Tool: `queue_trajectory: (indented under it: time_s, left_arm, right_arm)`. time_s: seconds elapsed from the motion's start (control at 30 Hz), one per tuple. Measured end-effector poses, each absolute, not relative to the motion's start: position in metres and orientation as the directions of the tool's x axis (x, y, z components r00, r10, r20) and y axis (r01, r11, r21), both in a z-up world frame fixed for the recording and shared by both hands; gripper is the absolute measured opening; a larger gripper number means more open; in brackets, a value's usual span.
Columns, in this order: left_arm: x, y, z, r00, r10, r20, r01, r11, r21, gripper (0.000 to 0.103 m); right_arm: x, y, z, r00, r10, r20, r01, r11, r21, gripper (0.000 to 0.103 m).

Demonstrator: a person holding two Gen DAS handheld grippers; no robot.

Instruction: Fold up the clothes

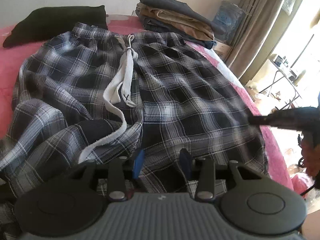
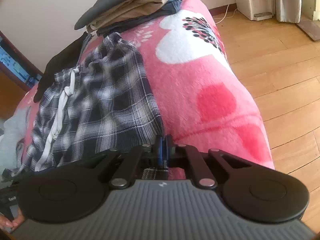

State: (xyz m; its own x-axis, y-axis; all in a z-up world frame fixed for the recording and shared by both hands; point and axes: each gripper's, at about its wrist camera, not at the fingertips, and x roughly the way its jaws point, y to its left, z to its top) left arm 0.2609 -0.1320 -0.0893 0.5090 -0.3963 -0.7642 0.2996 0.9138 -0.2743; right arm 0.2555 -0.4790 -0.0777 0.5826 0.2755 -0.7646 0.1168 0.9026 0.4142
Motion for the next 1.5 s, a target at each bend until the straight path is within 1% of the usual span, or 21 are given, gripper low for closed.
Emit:
queue_trajectory:
  time_s: [0.07,0.1,0.17,0.27,0.3,0.33,0.47,0.5,0.57,0.6,0.63,0.77,0.87,1.03,1.13,1.17,1.2,1.23,1.3,1.37,1.5]
  left_arm:
    - [0.26,-0.132,-0.089,0.515,-0.39,-0.763,0.301,0.916,-0.265,0.041]
    - [0.259,-0.132,-0.089,0.517,-0.387,-0.763,0.3,0.917,-0.261,0.041]
    - [0.258,-0.135,-0.089,0.524,-0.372,-0.766,0.301,0.922,-0.242,0.041]
    - [0.255,-0.14,-0.086,0.537,-0.342,-0.771,0.313,0.93,-0.195,0.041]
    - [0.255,-0.141,-0.085,0.544,-0.33,-0.772,0.316,0.932,-0.175,0.041]
    - [0.255,-0.142,-0.084,0.551,-0.317,-0.772,0.319,0.935,-0.156,0.041]
    - [0.256,-0.14,-0.082,0.562,-0.283,-0.777,0.315,0.942,-0.116,0.041]
    - [0.256,-0.139,-0.083,0.56,-0.277,-0.781,0.31,0.944,-0.112,0.041]
    - [0.257,-0.139,-0.086,0.556,-0.265,-0.788,0.303,0.947,-0.105,0.04]
    - [0.257,-0.139,-0.086,0.554,-0.263,-0.79,0.303,0.947,-0.102,0.039]
    - [0.257,-0.138,-0.087,0.553,-0.261,-0.791,0.304,0.948,-0.1,0.039]
    - [0.259,-0.137,-0.087,0.544,-0.256,-0.799,0.302,0.948,-0.098,0.039]
    - [0.258,-0.135,-0.085,0.538,-0.254,-0.804,0.3,0.949,-0.098,0.039]
    - [0.255,-0.136,-0.082,0.537,-0.239,-0.809,0.305,0.949,-0.078,0.04]
    - [0.254,-0.137,-0.081,0.538,-0.227,-0.812,0.328,0.943,-0.047,0.04]
    - [0.254,-0.136,-0.08,0.539,-0.222,-0.812,0.335,0.942,-0.035,0.047]
    - [0.255,-0.134,-0.08,0.549,-0.2,-0.812,0.327,0.945,-0.012,0.051]
    - [0.257,-0.128,-0.081,0.552,-0.193,-0.811,0.323,0.947,-0.006,0.052]
    - [0.262,-0.116,-0.082,0.543,-0.199,-0.816,0.318,0.948,-0.02,0.052]
    - [0.264,-0.11,-0.083,0.533,-0.22,-0.817,0.342,0.939,-0.03,0.052]
    - [0.269,-0.098,-0.084,0.511,-0.262,-0.819,0.389,0.92,-0.051,0.052]
  right_arm:
    - [0.256,-0.479,-0.064,0.607,0.239,-0.758,0.103,0.922,0.373,0.005]
    - [0.258,-0.478,-0.057,0.628,0.224,-0.746,0.093,0.929,0.357,0.008]
    - [0.273,-0.475,-0.05,0.653,0.221,-0.725,0.064,0.937,0.343,0.016]
    - [0.322,-0.462,-0.055,0.639,0.262,-0.723,0.009,0.938,0.347,0.027]
    - [0.339,-0.458,-0.057,0.633,0.277,-0.723,-0.009,0.937,0.35,0.035]
    - [0.356,-0.454,-0.06,0.627,0.287,-0.724,-0.02,0.935,0.353,0.038]
    - [0.396,-0.452,-0.073,0.626,0.322,-0.71,-0.019,0.917,0.399,0.038]
    - [0.404,-0.453,-0.077,0.627,0.337,-0.702,-0.022,0.909,0.417,0.036]
    - [0.416,-0.455,-0.083,0.63,0.356,-0.69,-0.025,0.897,0.441,0.019]
    - [0.418,-0.457,-0.084,0.634,0.347,-0.691,-0.02,0.901,0.434,0.005]
    - [0.42,-0.458,-0.086,0.638,0.338,-0.692,-0.016,0.904,0.427,0.003]
    - [0.42,-0.463,-0.084,0.645,0.321,-0.694,0.0,0.908,0.42,0.003]
    - [0.42,-0.463,-0.076,0.635,0.344,-0.692,-0.019,0.902,0.431,0.006]
    - [0.435,-0.452,-0.062,0.658,0.391,-0.644,-0.102,0.893,0.438,0.009]
    - [0.459,-0.448,-0.079,0.626,0.371,-0.686,-0.058,0.899,0.433,0.008]
    - [0.465,-0.45,-0.087,0.622,0.339,-0.706,-0.024,0.909,0.416,0.008]
    - [0.467,-0.457,-0.092,0.627,0.346,-0.698,0.006,0.894,0.448,0.007]
    - [0.464,-0.464,-0.09,0.636,0.356,-0.685,0.044,0.869,0.493,0.009]
    - [0.448,-0.471,-0.078,0.658,0.351,-0.666,0.069,0.853,0.518,0.014]
    - [0.424,-0.476,-0.061,0.666,0.379,-0.642,0.009,0.857,0.515,0.014]
    - [0.363,-0.478,-0.033,0.588,0.521,-0.618,-0.181,0.83,0.528,0.015]
